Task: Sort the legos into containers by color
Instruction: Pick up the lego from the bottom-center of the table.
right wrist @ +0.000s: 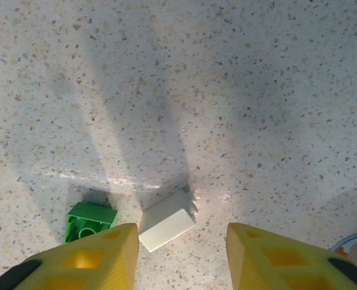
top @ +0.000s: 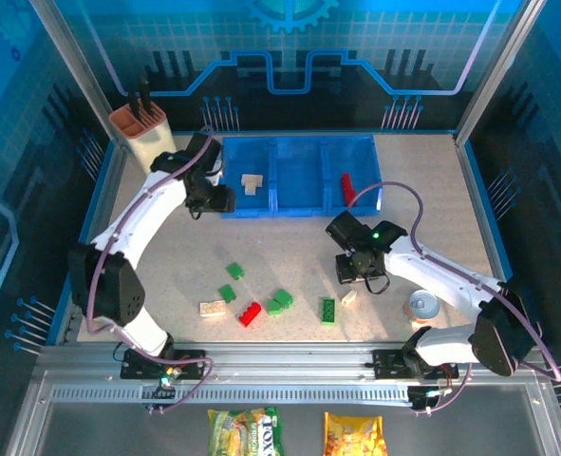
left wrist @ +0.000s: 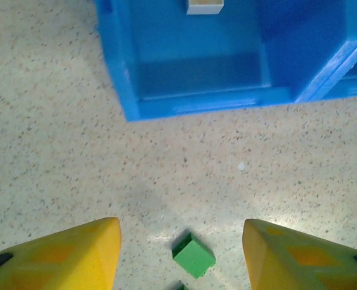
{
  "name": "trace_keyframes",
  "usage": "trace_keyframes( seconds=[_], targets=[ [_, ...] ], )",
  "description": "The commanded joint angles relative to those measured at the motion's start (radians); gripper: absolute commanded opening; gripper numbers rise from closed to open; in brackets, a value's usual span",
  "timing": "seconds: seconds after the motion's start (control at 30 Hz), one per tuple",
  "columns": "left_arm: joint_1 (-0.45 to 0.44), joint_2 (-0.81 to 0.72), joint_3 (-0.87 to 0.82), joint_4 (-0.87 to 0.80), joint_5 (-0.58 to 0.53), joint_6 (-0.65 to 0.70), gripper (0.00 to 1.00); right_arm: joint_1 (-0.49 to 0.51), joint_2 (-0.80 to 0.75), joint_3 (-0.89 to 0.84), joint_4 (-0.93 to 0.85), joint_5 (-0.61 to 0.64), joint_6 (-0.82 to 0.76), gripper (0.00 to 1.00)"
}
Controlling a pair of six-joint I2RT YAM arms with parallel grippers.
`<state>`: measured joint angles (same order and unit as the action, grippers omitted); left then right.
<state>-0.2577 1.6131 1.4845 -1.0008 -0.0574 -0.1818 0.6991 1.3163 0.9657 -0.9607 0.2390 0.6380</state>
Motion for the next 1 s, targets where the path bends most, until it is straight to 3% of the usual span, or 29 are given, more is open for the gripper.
trace_keyframes(
  seconds=[0.0, 0.23, 0.37, 0.5, 0.97],
  targets=[
    [0.022, -0.083, -0.104, 0.048, 0.015, 0.043, 0.57, 0.033, -0.019, -0.032, -0.026, 0.031, 0.064, 0.44],
    [0.023, -0.162, -0.273, 0.205, 0.002, 0.034, 0.57, 0.076, -0.062, -0.081, -0.004, 0.065, 0.290, 0.46],
    [0.023, -0.171, -0.312, 0.238, -0.039, 0.060, 0.57, 0.090, -0.095, -0.120, -0.032, 0.094, 0.509, 0.46],
    [0.029, -0.172, -0.329, 0.262, -0.024, 0.058, 0.57, 0.096, -0.088, -0.146, -0.030, 0.094, 0.628, 0.45],
    [0.032, -0.137, -0.323, 0.270, 0.020, 0.046, 0.57, 0.109, -0.001, -0.205, 0.161, -0.022, 0.733, 0.42]
  ],
)
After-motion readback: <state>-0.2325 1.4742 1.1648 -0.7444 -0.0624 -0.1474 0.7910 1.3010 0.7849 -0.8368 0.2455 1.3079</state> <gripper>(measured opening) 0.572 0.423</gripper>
